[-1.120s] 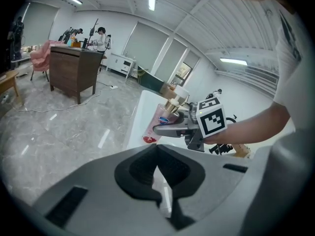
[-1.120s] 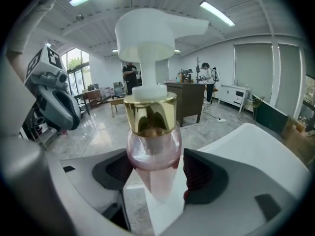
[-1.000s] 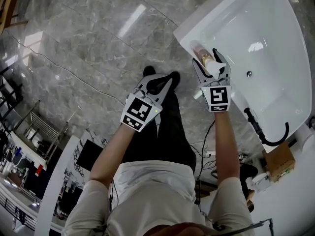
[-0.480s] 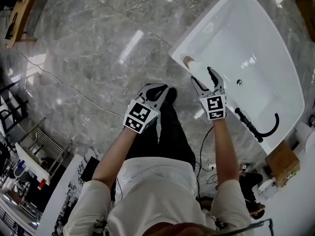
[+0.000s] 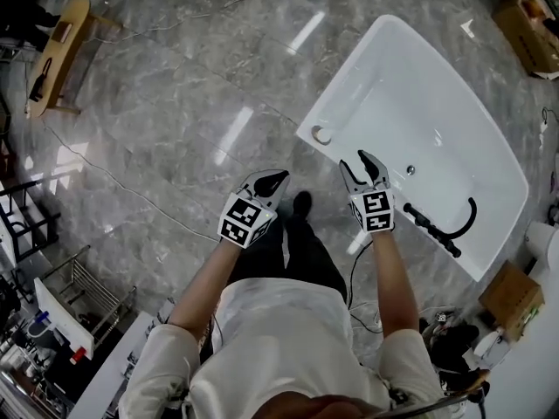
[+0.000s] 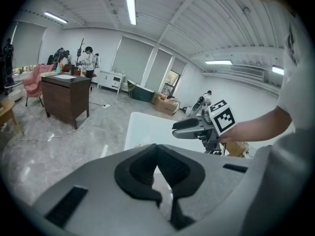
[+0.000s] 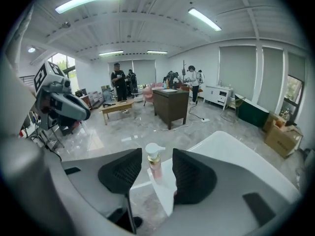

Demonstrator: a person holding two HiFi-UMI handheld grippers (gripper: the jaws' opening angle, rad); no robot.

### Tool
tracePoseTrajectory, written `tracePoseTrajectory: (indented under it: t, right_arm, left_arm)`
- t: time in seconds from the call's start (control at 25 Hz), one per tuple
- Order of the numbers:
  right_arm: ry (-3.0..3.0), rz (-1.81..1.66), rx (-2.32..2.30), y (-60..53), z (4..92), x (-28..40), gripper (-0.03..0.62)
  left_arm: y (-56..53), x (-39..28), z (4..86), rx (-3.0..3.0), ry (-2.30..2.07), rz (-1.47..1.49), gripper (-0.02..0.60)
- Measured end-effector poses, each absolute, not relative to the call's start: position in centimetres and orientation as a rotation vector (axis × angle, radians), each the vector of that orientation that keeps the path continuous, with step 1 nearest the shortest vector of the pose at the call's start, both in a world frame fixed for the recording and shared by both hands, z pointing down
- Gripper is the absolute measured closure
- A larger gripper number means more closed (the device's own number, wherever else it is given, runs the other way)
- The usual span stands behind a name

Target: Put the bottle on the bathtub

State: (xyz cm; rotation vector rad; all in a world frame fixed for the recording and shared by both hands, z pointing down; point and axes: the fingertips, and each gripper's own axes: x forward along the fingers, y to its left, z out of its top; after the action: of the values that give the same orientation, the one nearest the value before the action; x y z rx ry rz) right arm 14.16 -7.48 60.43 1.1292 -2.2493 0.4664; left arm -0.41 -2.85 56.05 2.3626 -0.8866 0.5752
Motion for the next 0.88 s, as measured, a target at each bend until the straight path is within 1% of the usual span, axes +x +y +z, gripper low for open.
tracePoseTrajectory:
  t: [0.04,0.08,0.32,0.44,0.52,0.68,0.88]
  right_arm:
    - [-2.248,0.475,1.143,-7.1,59.3,14.4,0.392]
    - [-2.247,0.479,1.151,-6.6,58.2,14.6,0.396]
    - [-2.269,0.466,1.169,-3.3,51.1,15.2,0.396]
    - [-2.305,0.487,1.203,-2.5,48.1,15.2,0.410]
    - [-2.323,0.495,1.223,-1.9,46.7,15.4,0.441]
    - [-2.327,0.497,1.281,-0.9,44.2,16.0,0.476]
    - [-2.353,0.487,1.300,0.6,40.5,15.9,0.482]
  left_arm:
    - [-2.7,-0.4,55.2,2.366,-0.889,0.569,0.577]
    - [-2.4,-0.5,54.3,2.368,-0.891,0.560,0.577]
    - [-0.7,-0.9,48.5,2.392,-0.910,0.523,0.577]
    - [-0.6,-1.1,46.1,2.411,-0.925,0.509,0.577]
    - [-0.6,-1.1,44.7,2.425,-0.937,0.489,0.577]
    - [-0.2,-1.0,42.1,2.446,-0.941,0.475,0.577]
    - [0.9,-1.3,37.5,2.491,-0.935,0.427,0.577]
